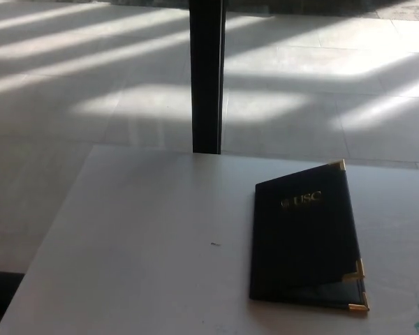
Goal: There is a diary kept infront of the robot and the robot uses its right hand to grab its cover and puses it to the left to open it.
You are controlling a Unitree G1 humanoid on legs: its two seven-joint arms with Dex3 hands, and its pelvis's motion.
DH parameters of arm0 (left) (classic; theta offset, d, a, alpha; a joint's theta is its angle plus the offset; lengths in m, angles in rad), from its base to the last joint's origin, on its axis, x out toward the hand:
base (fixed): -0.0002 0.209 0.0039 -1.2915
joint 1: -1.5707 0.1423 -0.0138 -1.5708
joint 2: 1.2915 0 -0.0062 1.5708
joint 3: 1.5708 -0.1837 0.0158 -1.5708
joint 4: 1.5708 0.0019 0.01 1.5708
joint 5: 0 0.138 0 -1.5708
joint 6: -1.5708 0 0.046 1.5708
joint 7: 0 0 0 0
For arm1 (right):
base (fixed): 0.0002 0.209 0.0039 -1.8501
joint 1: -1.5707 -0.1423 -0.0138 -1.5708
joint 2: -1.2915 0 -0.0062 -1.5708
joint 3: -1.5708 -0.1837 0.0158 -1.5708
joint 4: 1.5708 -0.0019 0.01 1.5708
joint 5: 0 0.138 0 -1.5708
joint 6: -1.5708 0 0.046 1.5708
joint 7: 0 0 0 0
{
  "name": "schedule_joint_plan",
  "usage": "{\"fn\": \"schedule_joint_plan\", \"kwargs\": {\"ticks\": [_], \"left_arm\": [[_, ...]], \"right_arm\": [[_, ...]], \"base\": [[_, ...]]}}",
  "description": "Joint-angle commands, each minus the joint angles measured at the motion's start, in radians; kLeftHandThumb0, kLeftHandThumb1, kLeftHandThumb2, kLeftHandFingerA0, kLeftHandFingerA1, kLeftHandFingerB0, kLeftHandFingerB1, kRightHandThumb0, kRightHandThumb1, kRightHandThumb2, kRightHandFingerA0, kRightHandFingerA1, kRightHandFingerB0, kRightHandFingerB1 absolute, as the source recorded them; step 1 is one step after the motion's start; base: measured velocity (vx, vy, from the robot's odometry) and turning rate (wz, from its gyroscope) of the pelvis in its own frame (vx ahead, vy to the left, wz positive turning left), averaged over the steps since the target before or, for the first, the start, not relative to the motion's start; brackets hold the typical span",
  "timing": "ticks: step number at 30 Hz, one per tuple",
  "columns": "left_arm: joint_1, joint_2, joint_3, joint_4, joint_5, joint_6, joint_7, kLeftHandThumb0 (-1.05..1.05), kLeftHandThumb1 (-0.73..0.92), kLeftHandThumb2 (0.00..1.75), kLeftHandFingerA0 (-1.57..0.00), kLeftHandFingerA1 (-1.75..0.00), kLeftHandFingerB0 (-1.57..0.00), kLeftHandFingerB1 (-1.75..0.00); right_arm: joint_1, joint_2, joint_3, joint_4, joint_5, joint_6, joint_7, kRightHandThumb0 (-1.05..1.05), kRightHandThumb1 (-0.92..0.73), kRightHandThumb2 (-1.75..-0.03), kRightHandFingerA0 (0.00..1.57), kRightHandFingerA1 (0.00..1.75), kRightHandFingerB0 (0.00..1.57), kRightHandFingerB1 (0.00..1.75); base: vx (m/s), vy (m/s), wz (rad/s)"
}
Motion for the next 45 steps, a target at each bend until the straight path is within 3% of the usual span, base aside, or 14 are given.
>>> {"fn": "schedule_joint_plan", "kwargs": {"ticks": [1, 2, 4, 5, 9, 10, 14, 18, 19, 20, 21, 25, 29, 45], "left_arm": [[0.0, -0.002, 0.192, -0.085, -0.257, -0.002, -0.054, -0.6, 0.66, 1.05, -0.31, -0.57, -0.22, -0.52], [-0.004, 0.0, 0.205, -0.087, -0.26, 0.009, -0.059, -0.6, 0.66, 1.05, -0.31, -0.57, -0.22, -0.52], [-0.005, -0.003, 0.212, -0.091, -0.257, 0.014, -0.061, -0.6, 0.66, 1.05, -0.31, -0.57, -0.22, -0.52], [0.001, -0.011, 0.213, -0.114, -0.252, 0.022, -0.053, -0.61, 0.85, 0.65, -0.38, -0.46, -0.34, -0.43], [0.007, -0.013, 0.222, -0.12, -0.25, 0.03, -0.055, -0.59, 0.67, 1.05, -0.31, -0.57, -0.22, -0.52], [0.007, -0.016, 0.221, -0.12, -0.246, 0.028, -0.047, -0.61, 0.84, 0.64, -0.39, -0.46, -0.35, -0.43], [0.005, -0.026, 0.232, -0.125, -0.261, 0.033, -0.037, -0.6, 0.84, 0.64, -0.38, -0.47, -0.35, -0.44], [0.01, -0.026, 0.224, -0.134, -0.263, 0.034, -0.036, -0.62, 0.85, 0.64, -0.38, -0.46, -0.34, -0.43], [0.006, -0.013, 0.219, -0.103, -0.255, 0.019, -0.048, -0.62, 0.85, 0.64, -0.39, -0.46, -0.34, -0.43], [0.005, -0.01, 0.218, -0.097, -0.257, 0.019, -0.049, -0.62, 0.85, 0.64, -0.39, -0.46, -0.34, -0.43], [0.003, -0.012, 0.221, -0.098, -0.263, 0.022, -0.046, -0.61, 0.84, 0.64, -0.38, -0.46, -0.35, -0.43], [0.006, -0.014, 0.218, -0.11, -0.27, 0.028, -0.026, -0.6, 0.85, 0.64, -0.4, -0.46, -0.36, -0.43], [0.001, -0.006, 0.211, -0.095, -0.265, 0.017, -0.037, -0.62, 0.84, 0.64, -0.39, -0.47, -0.35, -0.44], [0.006, -0.007, 0.205, -0.115, -0.283, 0.033, -0.024, -0.6, 0.84, 0.64, -0.4, -0.47, -0.36, -0.44]], "right_arm": [[-0.064, -0.077, -0.232, 0.05, 0.25, -0.095, 0.01, -0.74, -0.92, -0.73, 0.61, 0.61, 0.48, 0.47], [-0.084, -0.083, -0.259, 0.054, 0.256, -0.104, -0.018, -0.72, -0.75, -1.13, 0.6, 0.71, 0.45, 0.59], [-0.089, -0.083, -0.271, 0.058, 0.25, -0.105, -0.017, -0.72, -0.75, -1.13, 0.6, 0.71, 0.45, 0.59], [-0.113, -0.088, -0.311, 0.048, 0.276, -0.1, -0.037, -0.79, -0.92, -0.72, 0.59, 0.65, 0.44, 0.47], [-0.166, -0.106, -0.365, 0.036, 0.302, -0.101, -0.021, -0.76, -0.91, -0.73, 0.52, 0.57, 0.33, 0.44], [-0.179, -0.1, -0.36, 0.002, 0.299, -0.096, -0.02, -0.77, -0.92, -0.69, 0.46, 0.52, 0.33, 0.43], [-0.253, -0.069, -0.328, -0.141, 0.283, -0.088, -0.008, -0.77, -0.92, -0.71, 0.49, 0.62, 0.33, 0.45], [-0.321, -0.023, -0.277, -0.279, 0.282, -0.065, -0.021, -0.94, -0.9, -0.67, 1.01, 0.98, 0.71, 1.01], [-0.365, 0.002, -0.246, -0.333, 0.286, -0.06, -0.013, -1.0, -0.72, -1.19, 1.07, 1.03, 0.8, 0.97], [-0.378, 0.009, -0.235, -0.347, 0.282, -0.052, -0.023, -1.0, -0.72, -1.19, 1.07, 1.03, 0.8, 0.97], [-0.385, 0.017, -0.232, -0.363, 0.294, -0.04, -0.016, -1.05, -0.88, -0.67, 1.06, 0.95, 0.89, 0.99], [-0.424, 0.109, -0.159, -0.551, 0.333, 0.092, -0.07, -1.05, -0.79, -0.73, 0.69, 1.12, 0.5, 1.18], [-0.399, 0.2, -0.092, -0.708, 0.357, 0.209, -0.119, -1.05, -0.89, -0.77, 0.42, 0.95, 0.32, 0.85], [-0.377, 0.379, -0.127, -0.801, 0.553, 0.414, -0.215, -1.05, -0.92, -0.74, 0.11, 0.74, 0.08, 0.58]], "base": [[0.0, 0.0, 0.0], [0.0, 0.0, 0.0], [0.0, 0.0, 0.0], [0.0, 0.0, 0.0], [0.0, 0.0, 0.0], [0.0, 0.0, 0.0], [0.0, 0.0, 0.0], [0.0, 0.0, 0.0], [0.0, 0.0, 0.0], [0.0, 0.0, 0.0], [0.0, 0.0, 0.0], [0.0, 0.001, 0.02], [0.0, 0.0, 0.0], [0.0, 0.0, 0.0]]}}
